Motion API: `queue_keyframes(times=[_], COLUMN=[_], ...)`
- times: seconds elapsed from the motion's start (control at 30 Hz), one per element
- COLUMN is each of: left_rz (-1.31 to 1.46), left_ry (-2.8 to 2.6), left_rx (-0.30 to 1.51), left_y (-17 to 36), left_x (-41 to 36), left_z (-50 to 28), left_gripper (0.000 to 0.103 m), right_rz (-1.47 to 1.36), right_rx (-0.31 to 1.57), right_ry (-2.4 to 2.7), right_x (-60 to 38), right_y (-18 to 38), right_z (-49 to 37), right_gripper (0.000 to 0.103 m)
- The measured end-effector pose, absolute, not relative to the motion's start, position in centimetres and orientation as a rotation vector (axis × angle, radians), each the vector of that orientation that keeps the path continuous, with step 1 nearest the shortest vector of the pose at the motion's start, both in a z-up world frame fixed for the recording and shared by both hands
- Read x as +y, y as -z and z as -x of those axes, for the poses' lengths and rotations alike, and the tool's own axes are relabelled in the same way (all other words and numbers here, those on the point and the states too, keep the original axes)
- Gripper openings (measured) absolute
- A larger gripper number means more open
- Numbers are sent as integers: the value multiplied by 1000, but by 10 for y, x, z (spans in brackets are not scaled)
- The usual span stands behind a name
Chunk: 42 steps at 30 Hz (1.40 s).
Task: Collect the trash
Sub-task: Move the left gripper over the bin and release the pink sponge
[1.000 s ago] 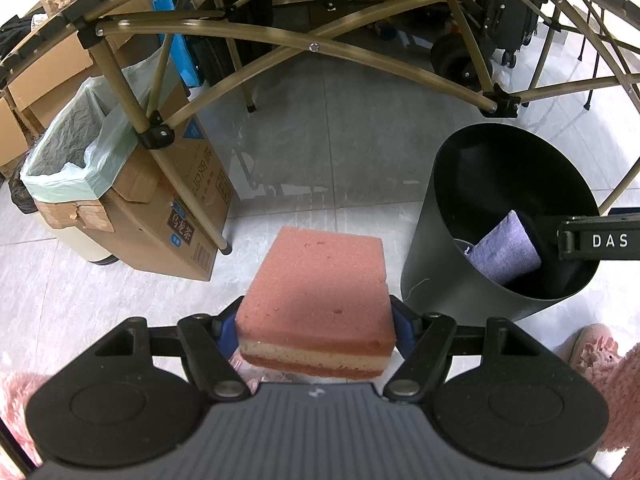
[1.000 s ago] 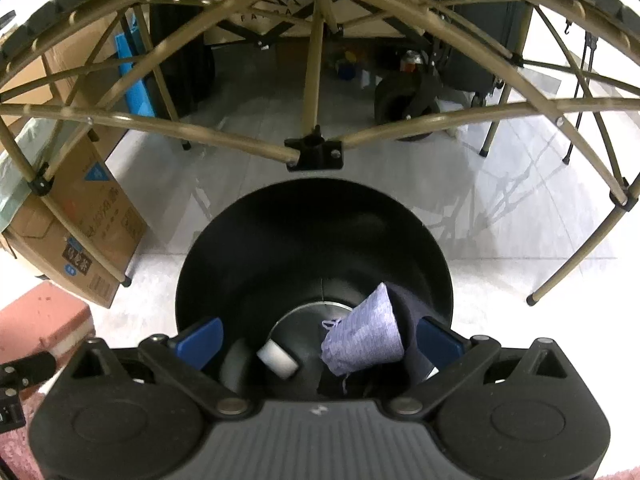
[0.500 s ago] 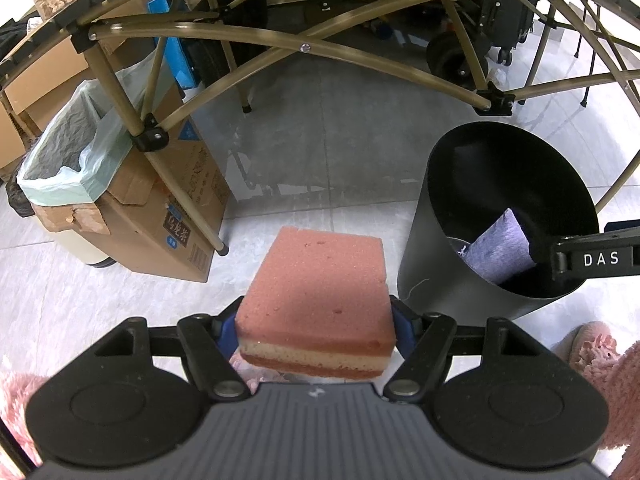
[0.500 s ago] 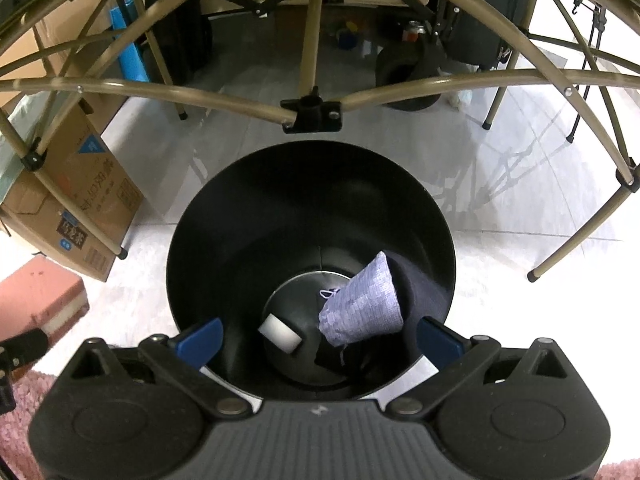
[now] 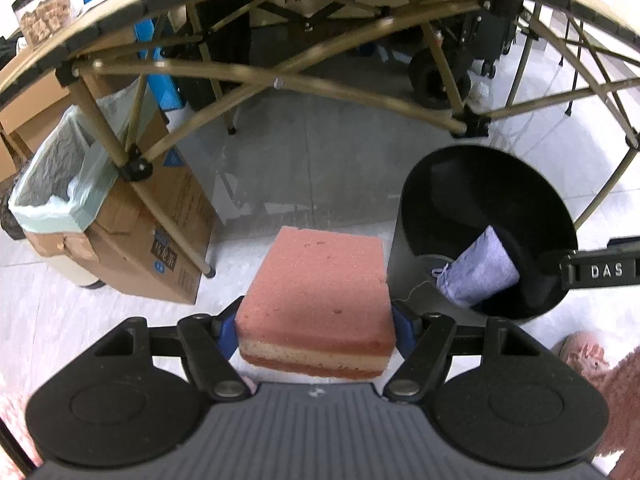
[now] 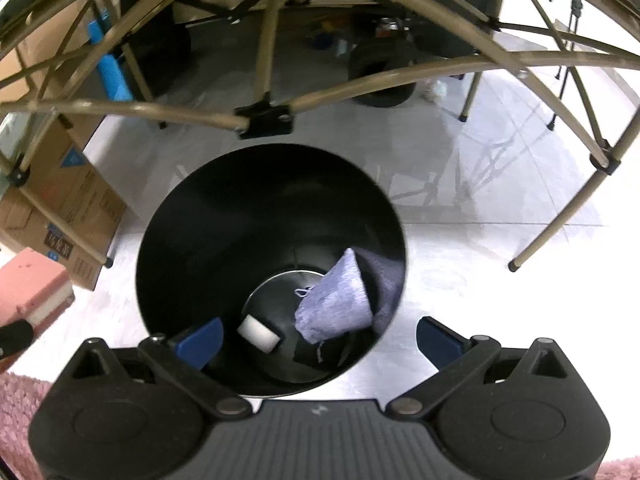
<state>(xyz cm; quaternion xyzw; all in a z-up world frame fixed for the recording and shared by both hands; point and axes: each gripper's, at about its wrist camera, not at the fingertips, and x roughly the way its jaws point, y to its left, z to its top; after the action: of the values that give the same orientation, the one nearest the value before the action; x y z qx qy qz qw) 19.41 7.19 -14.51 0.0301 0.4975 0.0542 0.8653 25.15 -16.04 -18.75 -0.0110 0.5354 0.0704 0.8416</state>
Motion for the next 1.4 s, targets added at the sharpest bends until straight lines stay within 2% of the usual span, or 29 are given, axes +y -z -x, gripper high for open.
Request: queue_keyframes(times=[0.43, 1.4], left_rz=[-95, -136], left_ry=[-36, 103], left_rx=[1041, 1187], left_y=[141, 164], left_x=[36, -59], left_z=[-220, -274], left_gripper=[72, 72], right_rz=[-44, -201], right_rx=[1111, 1049], right_ry=[-55, 109], right_x=[-211, -280], right_y=[181, 169], right_z=[-253, -248], right_gripper=[103, 103])
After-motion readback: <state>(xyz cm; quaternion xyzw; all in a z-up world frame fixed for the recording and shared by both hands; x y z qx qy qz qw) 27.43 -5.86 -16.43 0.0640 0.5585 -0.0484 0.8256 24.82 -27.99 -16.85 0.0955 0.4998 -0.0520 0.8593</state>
